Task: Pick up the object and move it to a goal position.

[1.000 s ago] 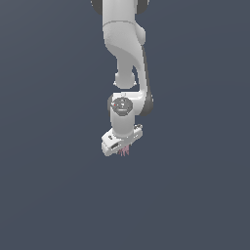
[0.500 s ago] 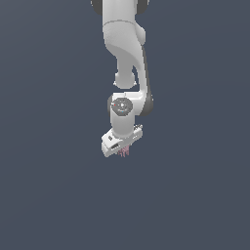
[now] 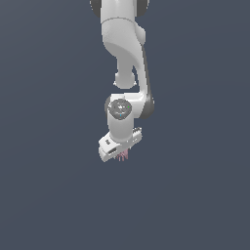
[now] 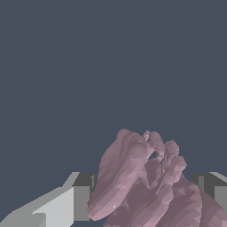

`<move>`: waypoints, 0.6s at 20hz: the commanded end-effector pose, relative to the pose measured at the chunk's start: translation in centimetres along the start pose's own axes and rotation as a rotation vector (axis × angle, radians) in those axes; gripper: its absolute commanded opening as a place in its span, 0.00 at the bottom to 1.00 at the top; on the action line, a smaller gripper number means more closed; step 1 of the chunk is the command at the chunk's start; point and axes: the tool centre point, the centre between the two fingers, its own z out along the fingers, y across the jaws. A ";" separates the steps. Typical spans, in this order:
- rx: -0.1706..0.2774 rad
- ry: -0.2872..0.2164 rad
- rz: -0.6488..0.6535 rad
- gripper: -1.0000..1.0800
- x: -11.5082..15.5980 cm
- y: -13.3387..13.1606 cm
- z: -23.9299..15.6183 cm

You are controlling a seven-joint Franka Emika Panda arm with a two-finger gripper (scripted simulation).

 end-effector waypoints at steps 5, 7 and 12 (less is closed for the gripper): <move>0.000 0.000 0.000 0.00 2.4 2.3 -1.9; 0.000 0.000 0.000 0.00 3.1 2.9 -2.4; 0.000 0.000 0.000 0.00 4.4 4.1 -3.3</move>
